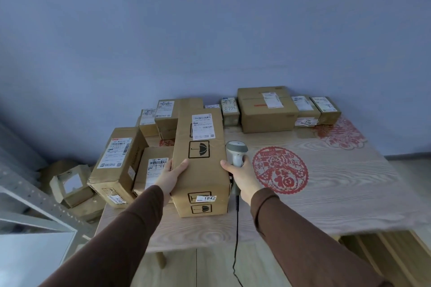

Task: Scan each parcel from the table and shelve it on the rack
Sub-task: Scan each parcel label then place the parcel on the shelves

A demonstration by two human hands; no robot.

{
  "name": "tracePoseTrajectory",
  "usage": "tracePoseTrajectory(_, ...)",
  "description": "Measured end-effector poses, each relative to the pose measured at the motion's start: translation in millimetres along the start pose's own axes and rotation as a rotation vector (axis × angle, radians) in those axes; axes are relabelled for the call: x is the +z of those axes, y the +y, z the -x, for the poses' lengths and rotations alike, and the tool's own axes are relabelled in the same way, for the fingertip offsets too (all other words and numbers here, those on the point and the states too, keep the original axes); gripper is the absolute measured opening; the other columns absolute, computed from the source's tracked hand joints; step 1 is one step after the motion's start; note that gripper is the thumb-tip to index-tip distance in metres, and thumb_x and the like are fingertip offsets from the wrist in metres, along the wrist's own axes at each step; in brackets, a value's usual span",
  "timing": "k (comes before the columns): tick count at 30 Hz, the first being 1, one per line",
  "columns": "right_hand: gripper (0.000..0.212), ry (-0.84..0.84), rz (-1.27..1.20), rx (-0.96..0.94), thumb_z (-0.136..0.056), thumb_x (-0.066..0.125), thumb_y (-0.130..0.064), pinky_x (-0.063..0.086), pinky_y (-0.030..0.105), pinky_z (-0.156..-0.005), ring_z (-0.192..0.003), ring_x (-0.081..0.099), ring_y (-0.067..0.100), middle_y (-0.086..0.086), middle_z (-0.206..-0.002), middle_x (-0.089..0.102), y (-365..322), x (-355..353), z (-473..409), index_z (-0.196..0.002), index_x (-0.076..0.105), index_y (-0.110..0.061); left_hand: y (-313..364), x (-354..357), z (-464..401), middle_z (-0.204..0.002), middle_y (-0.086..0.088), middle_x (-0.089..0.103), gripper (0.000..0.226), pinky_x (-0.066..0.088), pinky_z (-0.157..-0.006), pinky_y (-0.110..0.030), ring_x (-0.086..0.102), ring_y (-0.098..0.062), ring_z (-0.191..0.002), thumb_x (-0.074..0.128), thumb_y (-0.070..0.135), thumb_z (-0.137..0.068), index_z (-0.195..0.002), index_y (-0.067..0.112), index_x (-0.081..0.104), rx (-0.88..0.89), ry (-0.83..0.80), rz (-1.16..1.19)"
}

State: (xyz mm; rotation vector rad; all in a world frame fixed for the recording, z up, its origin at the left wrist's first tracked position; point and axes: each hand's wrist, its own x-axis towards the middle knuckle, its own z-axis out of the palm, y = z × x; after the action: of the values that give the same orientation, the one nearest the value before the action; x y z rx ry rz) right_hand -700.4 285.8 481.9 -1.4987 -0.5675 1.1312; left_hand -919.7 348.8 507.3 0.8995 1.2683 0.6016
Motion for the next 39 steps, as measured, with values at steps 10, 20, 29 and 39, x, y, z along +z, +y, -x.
tracePoseTrajectory(10, 0.051, -0.012, -0.001, -0.300, -0.087, 0.082, -0.018, 0.048, 0.027, -0.086, -0.103, 0.062, 0.010, -0.004, -0.114, 0.065, -106.6, -77.2, 41.7, -0.129, 0.053, -0.021, 64.8, 78.2, 62.0, -0.140, 0.007, 0.061, 0.081, 0.063, -0.083, -0.055, 0.064, -0.023, -0.120, 0.067, 0.070, -0.087, -0.155, 0.058, 0.025, 0.117, -0.137, -0.044)
tracePoseTrajectory(20, 0.053, -0.106, -0.006, -0.631, -0.082, 0.086, -0.025, 0.050, 0.033, -0.095, -0.103, 0.065, 0.009, -0.013, -0.112, 0.069, -231.8, -176.6, 112.0, -0.126, 0.058, -0.036, 130.2, 178.5, 159.4, -0.145, 0.002, 0.058, 0.073, 0.053, -0.104, -0.055, 0.058, -0.020, -0.128, 0.074, 0.054, -0.089, -0.151, 0.030, 0.046, 0.404, -0.172, 0.084)
tracePoseTrajectory(29, 0.053, -0.169, -0.056, -0.834, -0.087, 0.081, -0.014, 0.051, 0.033, -0.107, -0.118, 0.066, 0.008, -0.005, -0.130, 0.070, -309.6, -231.5, 165.1, -0.135, 0.060, -0.023, 179.2, 237.3, 248.4, -0.132, 0.012, 0.069, 0.071, 0.046, -0.112, -0.044, 0.063, -0.012, -0.124, 0.073, 0.062, -0.081, -0.144, 0.042, 0.049, 0.686, -0.231, 0.063)
tracePoseTrajectory(39, 0.050, -0.223, -0.078, -0.885, -0.085, 0.079, -0.012, 0.055, 0.035, -0.103, -0.118, 0.068, 0.017, -0.001, -0.123, 0.075, -333.1, -255.0, 189.7, -0.133, 0.065, -0.019, 190.5, 257.5, 279.3, -0.141, 0.000, 0.067, 0.068, 0.051, -0.107, -0.036, 0.063, -0.016, -0.129, 0.074, 0.051, -0.086, -0.147, 0.030, 0.052, 0.772, -0.309, 0.203)
